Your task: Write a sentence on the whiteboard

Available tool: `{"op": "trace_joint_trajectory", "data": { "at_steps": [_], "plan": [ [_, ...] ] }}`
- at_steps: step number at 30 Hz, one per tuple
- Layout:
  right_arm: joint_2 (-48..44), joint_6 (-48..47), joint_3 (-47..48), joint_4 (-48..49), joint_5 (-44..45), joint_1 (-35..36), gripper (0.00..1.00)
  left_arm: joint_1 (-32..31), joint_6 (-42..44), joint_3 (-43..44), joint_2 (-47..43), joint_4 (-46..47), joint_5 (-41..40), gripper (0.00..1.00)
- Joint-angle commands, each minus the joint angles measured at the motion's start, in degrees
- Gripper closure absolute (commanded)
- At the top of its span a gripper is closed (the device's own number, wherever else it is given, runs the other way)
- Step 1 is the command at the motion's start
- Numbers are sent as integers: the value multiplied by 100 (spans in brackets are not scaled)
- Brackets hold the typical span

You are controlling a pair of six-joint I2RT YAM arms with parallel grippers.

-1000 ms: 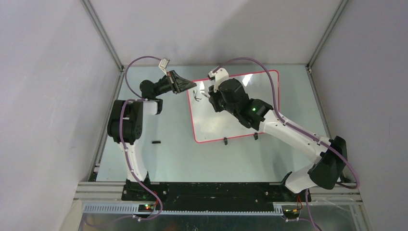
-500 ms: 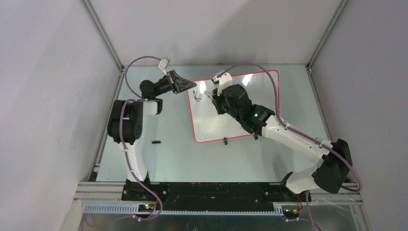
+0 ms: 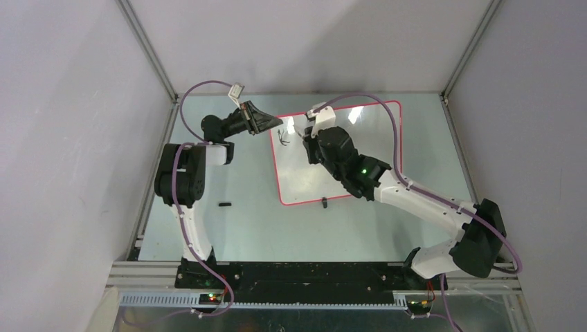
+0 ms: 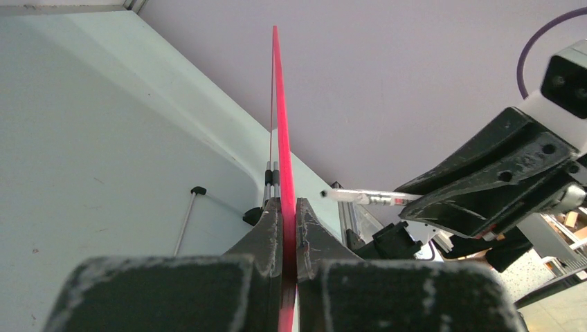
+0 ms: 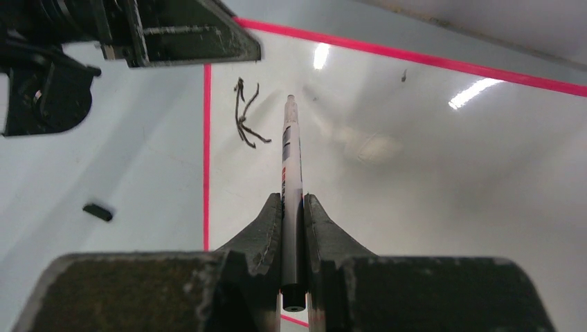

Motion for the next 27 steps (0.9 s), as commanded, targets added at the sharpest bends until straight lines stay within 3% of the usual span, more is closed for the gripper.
{"op": "trace_joint_trajectory", "data": {
  "at_steps": [1,8,11,18,27],
  "plan": [
    [-47,479,31,666,1554,413,100,-154,-5,89,-303,432,135,100],
    [-188,418,46,893,1923,670,100,-158,21,65,-345,432,127,100],
    [-331,43,85,662,1331,543,100,-156,19,61,-336,432,125,100],
    [-515,423,107,148,266,-43,100,-157,22,61,-330,432,123,100],
    [-350,628,258,-105,44,-268,100,-158,8,86,-308,432,130,100]
  ]
}}
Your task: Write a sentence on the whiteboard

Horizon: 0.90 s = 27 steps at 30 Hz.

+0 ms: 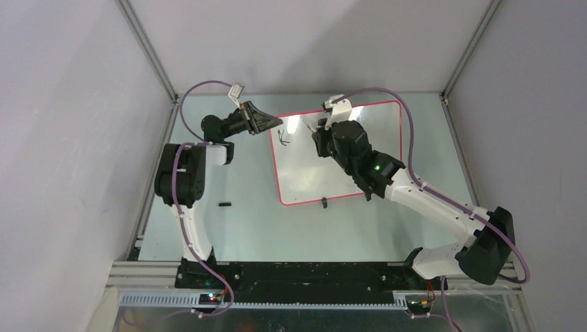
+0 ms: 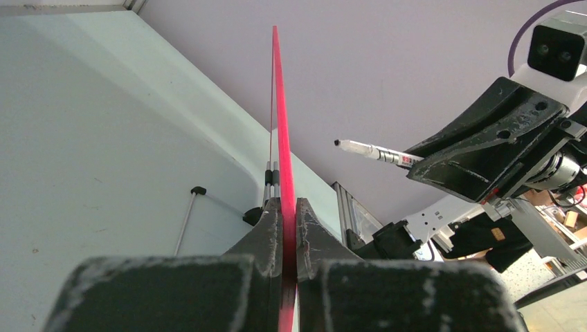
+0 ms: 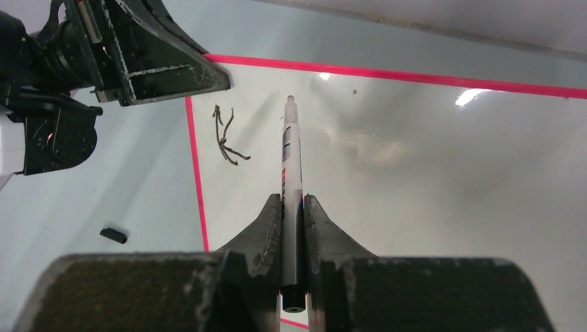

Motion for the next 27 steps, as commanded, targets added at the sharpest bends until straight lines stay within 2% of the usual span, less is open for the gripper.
{"op": "trace_joint_trajectory", "data": {
  "at_steps": [1,16,27],
  "plan": [
    [41,198,258,-53,-91,-1,100,-157,8,87,-304,432,134,100],
    [507,29,714,-407,-905,42,100,-157,2,87,-306,432,131,100],
    [795,-100,978,-581,-764,171,100,-156,2,87,-315,432,128,100]
  ]
}}
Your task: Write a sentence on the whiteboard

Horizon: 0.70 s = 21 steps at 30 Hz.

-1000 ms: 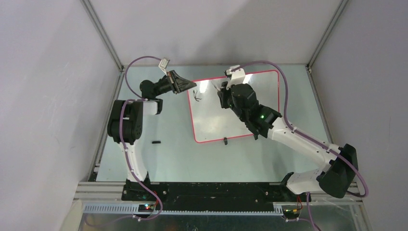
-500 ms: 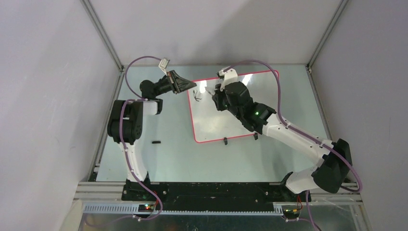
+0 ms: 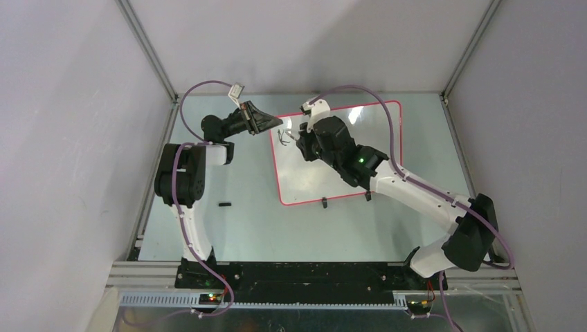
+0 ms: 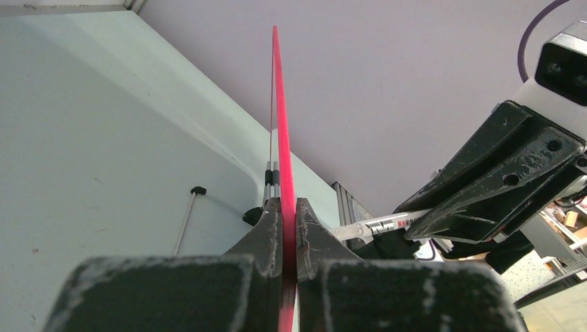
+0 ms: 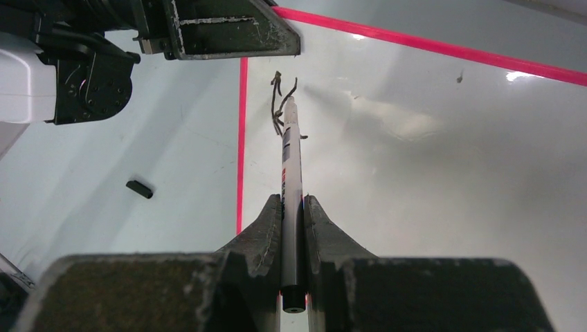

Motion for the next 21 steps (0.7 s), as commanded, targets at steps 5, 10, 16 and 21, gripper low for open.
{"op": "trace_joint_trajectory", "data": {
  "at_steps": [5,10,16,21],
  "plan": [
    [100,-113,333,-42,92,32,100,-161,2,89,-305,432,128,100],
    [122,-109,340,-64,190,12,100,-156,3,91,-311,432,131,100],
    [206,-107,414,-124,199,-6,100,-156,2,83,-302,433,130,100],
    [268,-121,488,-155,293,-2,100,-161,2,87,-309,433,131,100]
  ]
}}
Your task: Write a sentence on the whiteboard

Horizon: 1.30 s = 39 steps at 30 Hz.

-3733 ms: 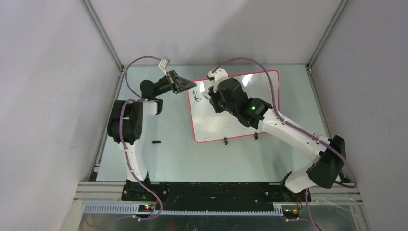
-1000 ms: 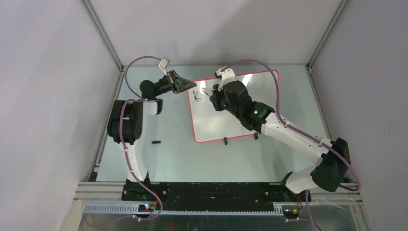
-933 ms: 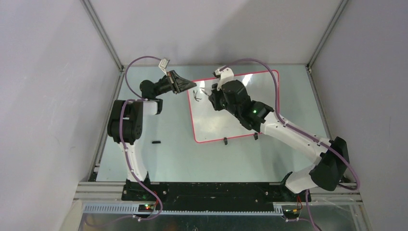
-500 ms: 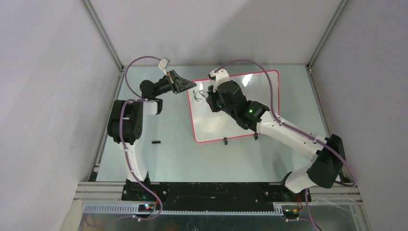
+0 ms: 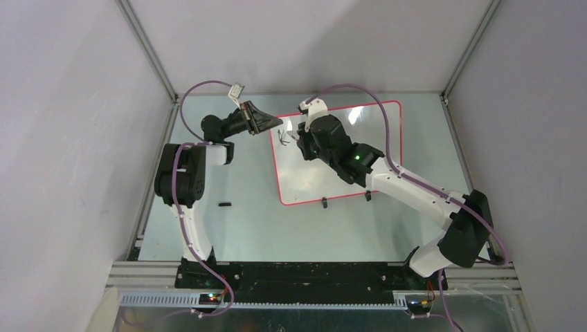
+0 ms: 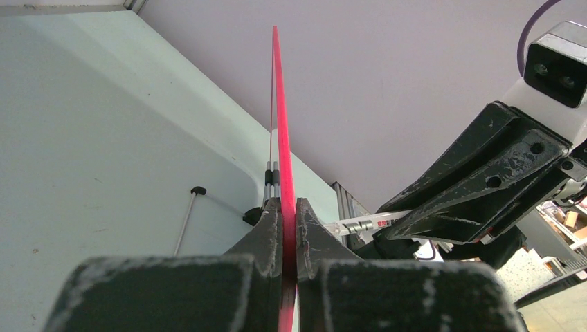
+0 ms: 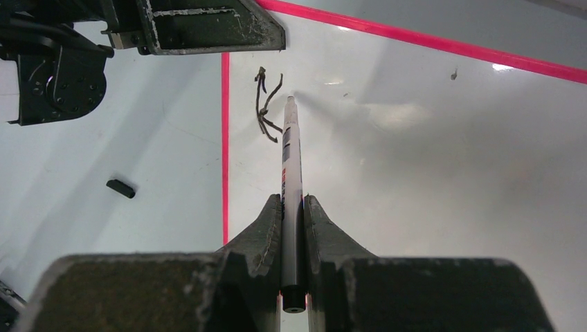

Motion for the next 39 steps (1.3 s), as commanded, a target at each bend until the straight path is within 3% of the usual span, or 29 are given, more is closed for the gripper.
{"op": "trace_joint_trajectory", "data": {
  "at_steps": [1,20,39],
  "plan": [
    [56,-57,334,16,197,-16,100,-157,11,87,-309,432,135,100],
    [203,-35,473,-207,548,-32,100,-158,11,78,-324,433,138,100],
    [-355,-288,69,144,500,228,100,-157,11,78,-334,432,136,100]
  ]
}}
